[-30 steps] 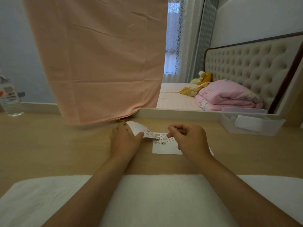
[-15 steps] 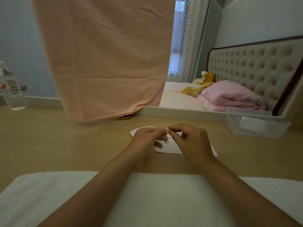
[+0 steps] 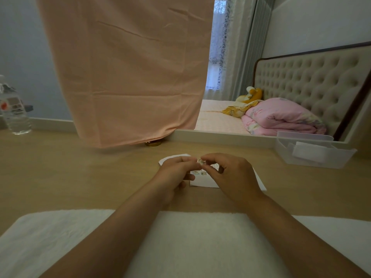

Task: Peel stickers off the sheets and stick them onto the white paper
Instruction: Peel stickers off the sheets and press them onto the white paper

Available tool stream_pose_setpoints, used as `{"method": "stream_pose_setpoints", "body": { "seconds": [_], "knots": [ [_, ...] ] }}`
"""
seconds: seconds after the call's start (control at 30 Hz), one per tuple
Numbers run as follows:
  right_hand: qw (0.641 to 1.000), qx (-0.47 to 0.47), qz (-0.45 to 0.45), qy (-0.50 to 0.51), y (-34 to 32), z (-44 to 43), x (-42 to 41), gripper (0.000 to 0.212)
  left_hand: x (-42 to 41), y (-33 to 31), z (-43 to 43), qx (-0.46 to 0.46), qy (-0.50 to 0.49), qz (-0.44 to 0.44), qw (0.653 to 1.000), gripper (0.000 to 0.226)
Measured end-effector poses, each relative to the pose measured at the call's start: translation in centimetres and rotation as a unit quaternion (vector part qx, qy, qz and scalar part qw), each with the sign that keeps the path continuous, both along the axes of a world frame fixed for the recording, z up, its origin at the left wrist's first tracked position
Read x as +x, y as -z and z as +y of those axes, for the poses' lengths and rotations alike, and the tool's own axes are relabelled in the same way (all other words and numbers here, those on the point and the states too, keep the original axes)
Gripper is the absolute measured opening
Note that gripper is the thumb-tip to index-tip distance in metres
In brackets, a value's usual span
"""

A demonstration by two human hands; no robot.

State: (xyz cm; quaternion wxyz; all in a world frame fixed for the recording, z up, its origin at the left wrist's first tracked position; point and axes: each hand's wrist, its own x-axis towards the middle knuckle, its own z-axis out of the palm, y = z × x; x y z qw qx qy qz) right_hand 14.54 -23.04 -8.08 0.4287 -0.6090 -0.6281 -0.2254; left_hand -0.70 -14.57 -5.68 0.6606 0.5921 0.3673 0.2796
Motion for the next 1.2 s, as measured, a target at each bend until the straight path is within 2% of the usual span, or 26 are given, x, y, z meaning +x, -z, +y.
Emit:
{"method": "stream_pose_setpoints", "body": {
  "seconds": [0.17, 0.3, 0.4, 0.5, 0.6, 0.7, 0.77, 0.87, 1.03, 1.13, 1.2],
  "knots": [
    [0.991, -0.113, 0.067, 0.013, -0.2, -0.3, -0.2, 0.039, 0.2, 0.8, 1.0, 0.124, -0.080, 0.032, 0.989, 0.017],
    [0.981, -0.132, 0.141, 0.007, -0.2, -0.1, -0.2, 0.032, 0.1, 2.1, 1.7, 0.310, -0.030, 0.084, 0.947, 0.019],
    [0.977, -0.153, 0.148, 0.005, -0.2, -0.1, -0.2, 0.019, 0.1, 2.4, 1.7, 0.384, 0.004, 0.112, 0.916, 0.019],
    [0.976, -0.167, 0.136, 0.016, -0.1, -0.1, 0.0, 0.004, 0.2, 2.6, 1.6, 0.423, 0.021, 0.119, 0.898, 0.022],
    [0.975, -0.172, 0.141, 0.024, 0.1, -0.1, 0.1, 0.003, 0.2, 2.6, 1.7, 0.432, 0.021, 0.129, 0.892, 0.022],
    [0.972, -0.182, 0.146, 0.028, 0.1, -0.1, 0.1, 0.013, 0.2, 2.7, 1.8, 0.445, 0.022, 0.133, 0.885, 0.022],
    [0.972, -0.192, 0.129, 0.031, 0.1, 0.0, 0.2, 0.006, 0.1, 2.7, 1.8, 0.452, 0.022, 0.127, 0.883, 0.022],
    [0.975, -0.190, 0.116, 0.028, 0.1, 0.0, 0.1, 0.005, 0.2, 2.5, 1.6, 0.426, 0.017, 0.121, 0.896, 0.019],
    [0.980, -0.183, 0.070, 0.035, 0.0, -0.2, -0.2, 0.005, 0.4, 1.7, 1.4, 0.190, -0.038, 0.060, 0.979, 0.018],
    [0.982, -0.181, 0.046, 0.033, -0.3, -0.2, -0.6, 0.005, 0.5, 1.2, 1.2, 0.083, -0.063, 0.031, 0.994, 0.016],
    [0.981, -0.181, 0.057, 0.030, -0.3, 0.0, -0.6, 0.006, 0.5, 1.2, 1.5, 0.067, -0.080, 0.021, 0.994, 0.015]
  ]
}}
